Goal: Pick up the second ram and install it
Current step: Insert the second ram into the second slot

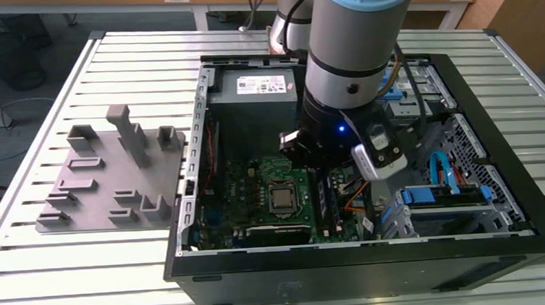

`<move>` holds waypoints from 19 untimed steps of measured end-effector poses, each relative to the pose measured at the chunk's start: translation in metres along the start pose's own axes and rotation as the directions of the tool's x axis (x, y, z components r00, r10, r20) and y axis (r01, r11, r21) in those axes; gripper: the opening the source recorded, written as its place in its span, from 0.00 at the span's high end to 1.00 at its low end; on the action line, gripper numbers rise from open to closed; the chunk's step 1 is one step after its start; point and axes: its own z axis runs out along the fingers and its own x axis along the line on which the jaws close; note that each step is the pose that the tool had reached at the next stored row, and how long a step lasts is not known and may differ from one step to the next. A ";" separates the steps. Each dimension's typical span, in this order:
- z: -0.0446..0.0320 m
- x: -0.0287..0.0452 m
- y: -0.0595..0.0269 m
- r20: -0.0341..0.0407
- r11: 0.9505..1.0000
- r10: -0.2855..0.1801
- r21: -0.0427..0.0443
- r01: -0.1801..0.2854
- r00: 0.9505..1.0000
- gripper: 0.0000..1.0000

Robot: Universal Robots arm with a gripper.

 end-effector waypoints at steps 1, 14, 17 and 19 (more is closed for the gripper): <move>0.0008 0.0000 0.0000 0.000 1.000 0.000 0.000 0.000 1.000 0.86; 0.0120 0.0003 -0.0002 0.000 1.000 0.000 0.000 0.000 1.000 0.86; 0.0141 0.0004 -0.0002 0.000 1.000 0.000 0.000 0.000 1.000 0.86; 0.0153 0.0004 -0.0002 0.000 1.000 0.000 0.000 0.000 1.000 0.86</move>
